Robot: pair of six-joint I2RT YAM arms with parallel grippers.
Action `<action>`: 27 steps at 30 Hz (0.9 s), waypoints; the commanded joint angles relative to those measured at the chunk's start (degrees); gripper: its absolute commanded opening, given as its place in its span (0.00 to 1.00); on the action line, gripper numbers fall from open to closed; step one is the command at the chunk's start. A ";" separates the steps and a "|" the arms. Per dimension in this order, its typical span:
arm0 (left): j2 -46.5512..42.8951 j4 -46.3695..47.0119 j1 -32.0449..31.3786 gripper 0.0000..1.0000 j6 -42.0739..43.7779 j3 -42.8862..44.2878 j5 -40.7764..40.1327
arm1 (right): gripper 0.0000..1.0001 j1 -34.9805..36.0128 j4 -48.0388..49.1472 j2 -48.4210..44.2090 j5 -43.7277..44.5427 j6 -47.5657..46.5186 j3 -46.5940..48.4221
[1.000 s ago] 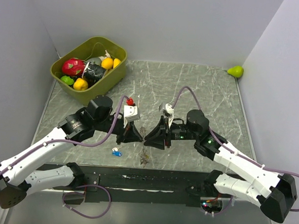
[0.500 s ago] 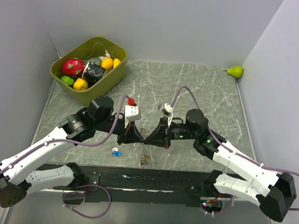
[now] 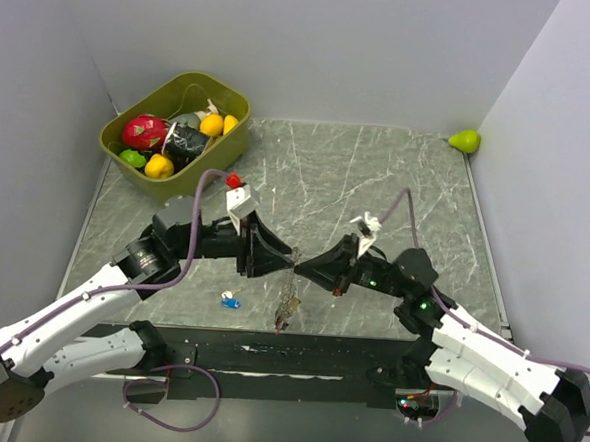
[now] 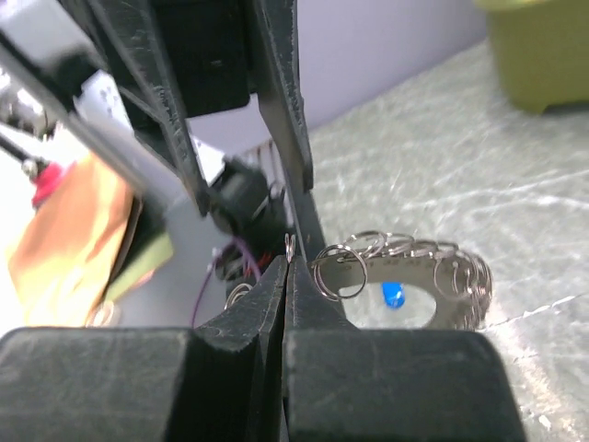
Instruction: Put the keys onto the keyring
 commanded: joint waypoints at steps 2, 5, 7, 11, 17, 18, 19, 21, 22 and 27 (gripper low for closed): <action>-2.39 20.12 3.34 0.46 -12.86 -5.37 4.29 | 0.00 -0.23 16.27 -6.88 10.25 4.48 -3.70; -2.22 29.34 5.63 0.45 -18.57 -8.54 8.69 | 0.00 -0.23 19.10 -8.91 12.02 5.71 -6.08; -2.04 33.41 6.51 0.45 -21.14 -10.30 10.80 | 0.00 -0.15 20.86 -9.62 13.34 6.50 -7.13; -0.11 40.53 6.61 0.43 -26.14 -12.16 11.60 | 0.00 -0.23 25.86 -11.20 15.71 8.79 -9.68; 3.40 50.38 6.52 0.39 -31.34 -13.48 12.22 | 0.00 -0.23 30.18 -12.17 18.09 10.55 -11.53; 3.93 51.53 6.52 0.38 -32.04 -13.65 12.30 | 0.00 -0.23 30.35 -12.25 18.27 10.64 -11.70; 5.15 53.71 6.43 0.37 -33.35 -13.83 12.30 | 0.00 -0.23 30.88 -12.34 18.62 10.73 -11.71; 6.12 54.79 5.90 0.37 -33.72 -13.48 12.39 | 0.00 -0.23 31.58 -12.43 18.97 11.34 -12.06; 7.17 54.53 5.03 0.37 -33.11 -13.04 12.22 | 0.00 -0.23 31.93 -12.43 19.06 11.34 -12.15; 10.08 53.38 2.91 0.39 -31.17 -11.02 11.43 | 0.00 -0.23 32.73 -11.99 18.80 11.60 -12.06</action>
